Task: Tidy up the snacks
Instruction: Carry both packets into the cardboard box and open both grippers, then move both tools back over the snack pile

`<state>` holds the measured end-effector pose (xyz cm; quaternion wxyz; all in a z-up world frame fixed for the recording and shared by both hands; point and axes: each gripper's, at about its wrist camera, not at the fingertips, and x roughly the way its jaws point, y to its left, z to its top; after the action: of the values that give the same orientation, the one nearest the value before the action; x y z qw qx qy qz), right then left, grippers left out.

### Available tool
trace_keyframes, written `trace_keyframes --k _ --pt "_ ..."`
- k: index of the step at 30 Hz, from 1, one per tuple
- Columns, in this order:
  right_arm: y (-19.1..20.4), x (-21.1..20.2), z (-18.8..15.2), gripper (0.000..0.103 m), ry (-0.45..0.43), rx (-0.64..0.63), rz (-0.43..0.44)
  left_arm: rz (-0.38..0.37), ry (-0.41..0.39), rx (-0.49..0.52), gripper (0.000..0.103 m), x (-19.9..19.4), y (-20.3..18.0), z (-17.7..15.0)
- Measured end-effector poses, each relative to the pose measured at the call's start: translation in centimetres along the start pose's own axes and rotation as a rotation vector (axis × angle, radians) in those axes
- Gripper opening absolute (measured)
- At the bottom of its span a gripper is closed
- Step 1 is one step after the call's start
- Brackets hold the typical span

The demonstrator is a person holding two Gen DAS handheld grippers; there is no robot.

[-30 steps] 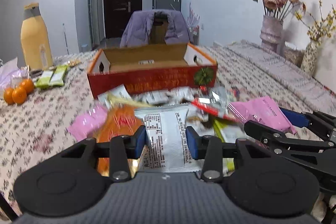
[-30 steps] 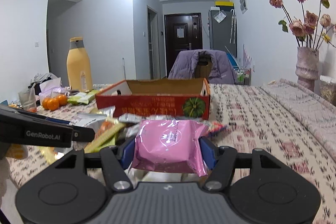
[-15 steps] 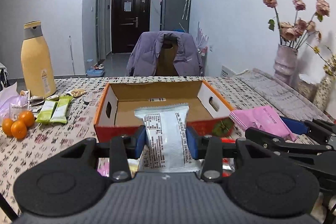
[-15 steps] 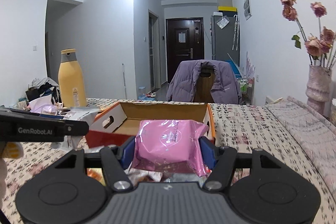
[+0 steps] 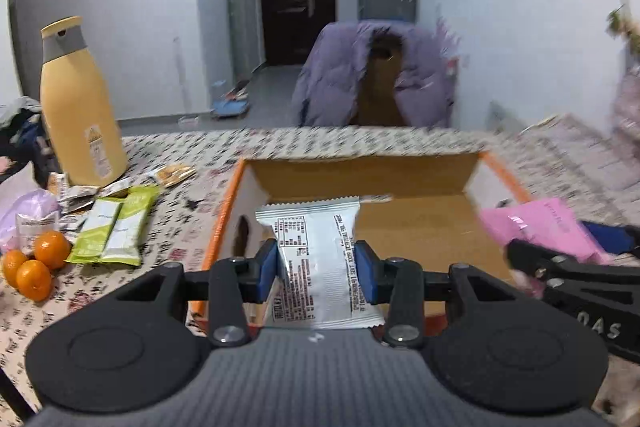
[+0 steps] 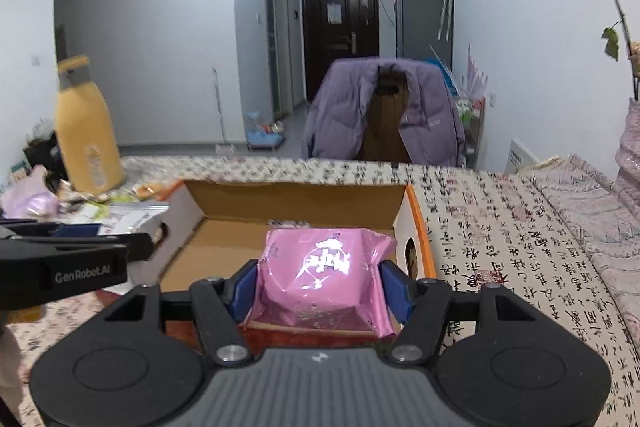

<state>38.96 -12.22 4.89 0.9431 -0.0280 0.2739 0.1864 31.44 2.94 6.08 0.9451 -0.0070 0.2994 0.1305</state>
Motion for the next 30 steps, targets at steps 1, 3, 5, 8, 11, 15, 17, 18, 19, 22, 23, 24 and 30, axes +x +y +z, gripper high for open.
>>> trace_keyframes --k 1,3,5,8,11,15,17,18,19,22,23,24,30 --pt "0.0 1.0 0.1 0.064 0.016 -0.001 -0.011 0.017 0.014 0.002 0.042 0.9 0.0 0.1" --pt "0.1 2.9 0.1 0.064 0.050 0.000 -0.034 0.019 0.046 -0.003 0.042 2.5 0.2 0.1" --pt "-0.2 4.2 -0.1 0.064 0.075 0.013 -0.042 0.023 0.066 -0.004 0.042 3.8 0.3 0.0" --pt "-0.5 5.5 -0.5 0.064 0.105 0.027 -0.042 0.017 0.079 -0.001 0.043 4.9 0.4 -0.2" --pt "-0.6 5.9 -0.8 0.069 0.120 0.020 -0.033 0.005 0.063 0.006 0.053 5.0 0.5 -0.3" --pt "-0.6 5.3 -0.6 0.085 0.100 0.009 -0.038 -0.030 0.016 -0.026 0.091 3.6 1.1 -0.3" --pt "-0.8 4.7 -0.5 0.096 0.090 0.013 -0.028 -0.042 -0.010 -0.030 0.099 2.8 1.3 -0.3" --pt "-0.9 4.3 -0.5 0.099 0.080 0.013 -0.025 -0.043 -0.024 -0.035 0.103 2.4 1.4 -0.3" --pt "-0.9 4.0 -0.5 0.100 0.072 0.011 -0.024 -0.045 -0.040 -0.040 0.103 1.9 1.5 -0.3" --pt "-0.9 2.7 -0.9 0.103 0.050 0.006 -0.015 -0.061 -0.070 -0.047 0.103 0.7 1.7 -0.4" --pt "-0.9 2.1 -1.0 0.103 0.040 0.001 -0.012 -0.059 -0.077 -0.045 0.103 0.2 1.8 -0.6" --pt "-0.8 1.7 -1.2 0.103 0.033 -0.003 -0.012 -0.061 -0.085 -0.043 0.103 -0.1 1.8 -0.7" --pt "-0.6 -2.0 -2.5 0.103 -0.018 -0.021 -0.012 -0.107 -0.134 -0.073 0.103 -3.5 3.1 -2.0"
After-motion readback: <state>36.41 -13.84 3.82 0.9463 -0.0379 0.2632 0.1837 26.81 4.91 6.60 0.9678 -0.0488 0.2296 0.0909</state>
